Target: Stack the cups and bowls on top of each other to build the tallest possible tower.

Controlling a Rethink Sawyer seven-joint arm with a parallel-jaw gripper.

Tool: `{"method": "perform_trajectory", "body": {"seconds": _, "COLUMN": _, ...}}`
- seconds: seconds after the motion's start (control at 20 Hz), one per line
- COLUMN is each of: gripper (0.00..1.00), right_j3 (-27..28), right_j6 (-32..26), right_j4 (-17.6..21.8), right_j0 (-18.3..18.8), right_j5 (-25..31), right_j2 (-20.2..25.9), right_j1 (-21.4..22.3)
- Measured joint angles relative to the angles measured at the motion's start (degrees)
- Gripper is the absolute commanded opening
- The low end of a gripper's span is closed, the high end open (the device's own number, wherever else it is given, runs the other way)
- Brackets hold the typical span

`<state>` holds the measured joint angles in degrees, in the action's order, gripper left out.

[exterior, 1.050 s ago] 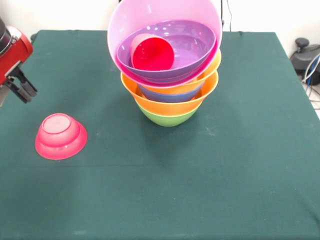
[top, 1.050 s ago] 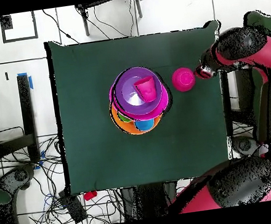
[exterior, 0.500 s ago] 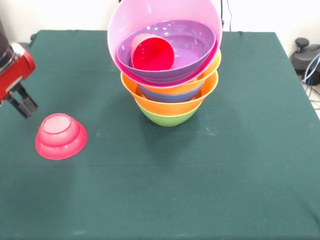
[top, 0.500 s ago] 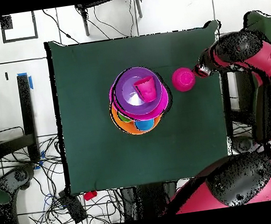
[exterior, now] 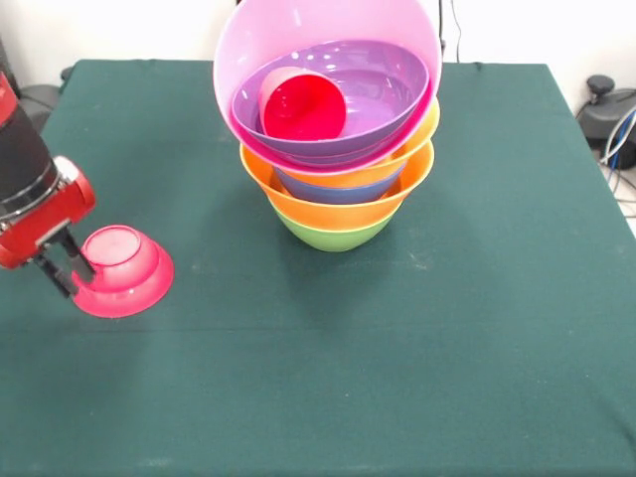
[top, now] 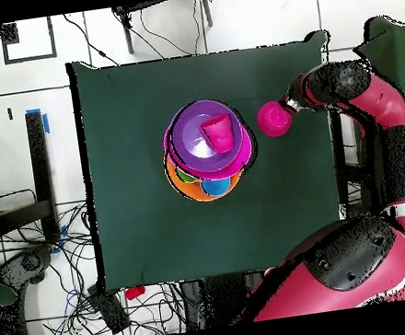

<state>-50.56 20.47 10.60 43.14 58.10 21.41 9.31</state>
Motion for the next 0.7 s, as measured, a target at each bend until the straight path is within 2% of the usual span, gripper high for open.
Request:
{"method": "perform_trajectory", "body": {"seconds": 0.25, "gripper": 1.0, "right_j3": -0.28, "right_j6": 0.07, "right_j4": -0.89, "right_j0": -0.24, "right_j5": -0.4, "right_j2": -0.52, "right_j1": -0.78}}
{"method": "perform_trajectory", "body": {"seconds": 0.7, "gripper": 1.0, "right_j3": -1.27, "right_j6": 0.07, "right_j4": -3.05, "right_j0": -1.76, "right_j5": -0.4, "right_j2": -3.12, "right_j1": 1.04}}
